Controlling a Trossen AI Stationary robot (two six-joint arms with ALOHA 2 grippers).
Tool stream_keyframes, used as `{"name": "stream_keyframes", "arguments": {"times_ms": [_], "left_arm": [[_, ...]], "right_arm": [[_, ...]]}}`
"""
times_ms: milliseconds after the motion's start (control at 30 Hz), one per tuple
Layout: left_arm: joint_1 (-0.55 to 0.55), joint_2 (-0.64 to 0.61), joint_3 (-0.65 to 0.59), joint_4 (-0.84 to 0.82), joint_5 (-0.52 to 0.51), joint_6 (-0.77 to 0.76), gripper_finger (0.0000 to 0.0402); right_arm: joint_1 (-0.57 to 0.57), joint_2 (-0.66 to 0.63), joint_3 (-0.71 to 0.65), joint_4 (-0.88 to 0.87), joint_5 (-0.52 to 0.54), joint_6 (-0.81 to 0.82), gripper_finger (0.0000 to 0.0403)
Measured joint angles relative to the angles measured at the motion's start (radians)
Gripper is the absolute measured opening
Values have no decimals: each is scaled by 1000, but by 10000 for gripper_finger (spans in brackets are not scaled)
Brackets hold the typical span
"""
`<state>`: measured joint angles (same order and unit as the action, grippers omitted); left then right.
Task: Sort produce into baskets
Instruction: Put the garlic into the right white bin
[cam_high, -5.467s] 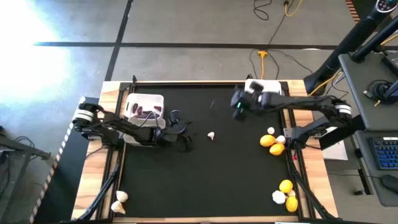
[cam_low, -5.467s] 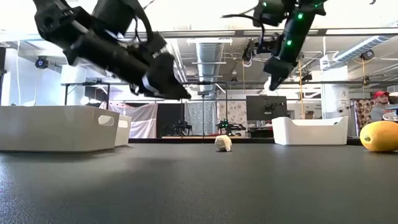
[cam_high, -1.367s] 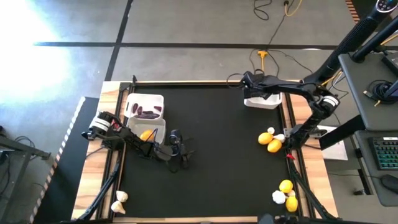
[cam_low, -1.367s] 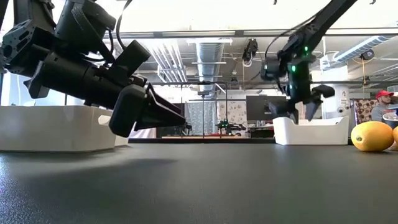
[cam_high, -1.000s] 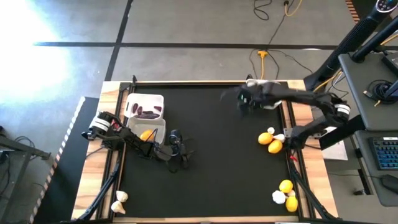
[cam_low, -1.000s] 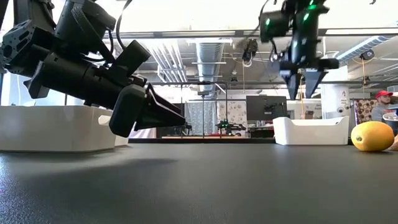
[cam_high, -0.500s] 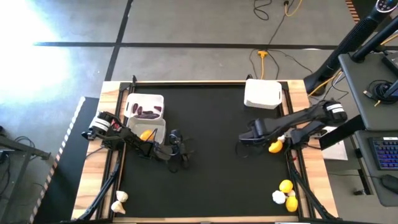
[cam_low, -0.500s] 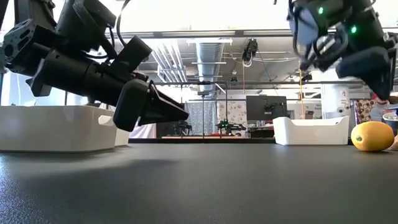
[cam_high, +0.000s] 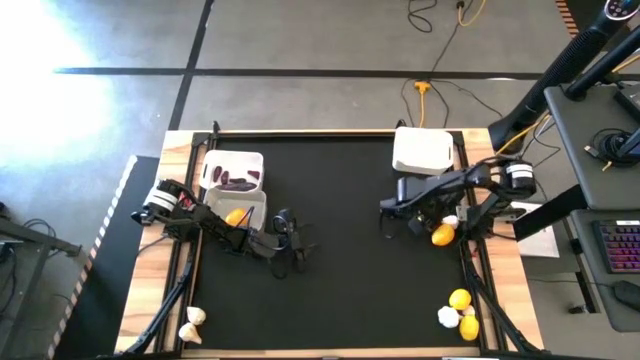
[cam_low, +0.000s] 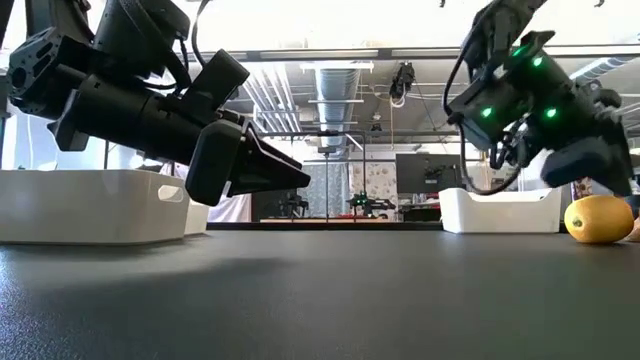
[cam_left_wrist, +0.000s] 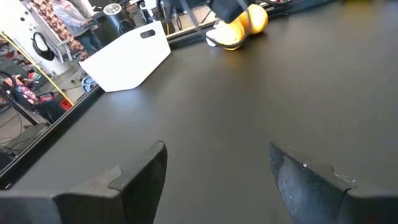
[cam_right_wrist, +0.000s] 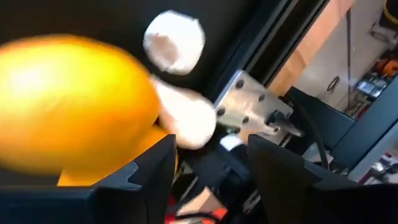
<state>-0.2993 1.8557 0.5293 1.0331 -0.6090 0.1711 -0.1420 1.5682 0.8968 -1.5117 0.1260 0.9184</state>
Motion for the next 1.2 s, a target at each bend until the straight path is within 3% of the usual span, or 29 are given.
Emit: {"name": "stream_keyframes", "arguments": {"times_ms": [233, 600, 733, 900, 1067, 1200], "left_arm": [[0, 0, 0, -7, 0, -2, 262], [-7, 3, -4, -38, 0, -48, 262], [-15, 3, -5, -38, 0, -49, 262], [-16, 3, -6, -38, 0, -49, 262], [-17, 3, -6, -29, 0, -49, 262], [-19, 3, -6, -27, 0, -49, 262]], "right_arm": [[-132, -3, -79, 20, -3, -66, 192], [-137, -5, -92, 177, -213, -109, 192], [-138, -6, -92, 222, -198, -119, 192], [-141, -3, -95, 168, -90, -108, 192], [-161, -2, -116, 168, -96, -108, 192], [-165, -8, -105, 272, -115, -78, 192]]}}
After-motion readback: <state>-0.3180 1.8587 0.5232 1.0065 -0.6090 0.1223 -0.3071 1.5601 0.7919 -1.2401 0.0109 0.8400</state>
